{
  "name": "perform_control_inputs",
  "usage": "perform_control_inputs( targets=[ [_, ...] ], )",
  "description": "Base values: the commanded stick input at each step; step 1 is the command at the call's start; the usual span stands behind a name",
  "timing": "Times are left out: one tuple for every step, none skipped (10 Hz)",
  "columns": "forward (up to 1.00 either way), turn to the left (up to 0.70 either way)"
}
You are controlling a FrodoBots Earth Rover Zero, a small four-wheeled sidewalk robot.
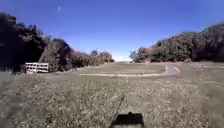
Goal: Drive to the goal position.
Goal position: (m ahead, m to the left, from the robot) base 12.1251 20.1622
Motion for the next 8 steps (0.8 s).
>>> perform_control_inputs(
  targets=[
    [1.0, 0.0],
    [1.0, -0.25],
    [1.0, -0.4],
    [1.0, -0.4],
    [1.0, -0.4],
    [1.0, -0.31],
    [1.0, -0.07],
    [1.0, 0.0]
  ],
)
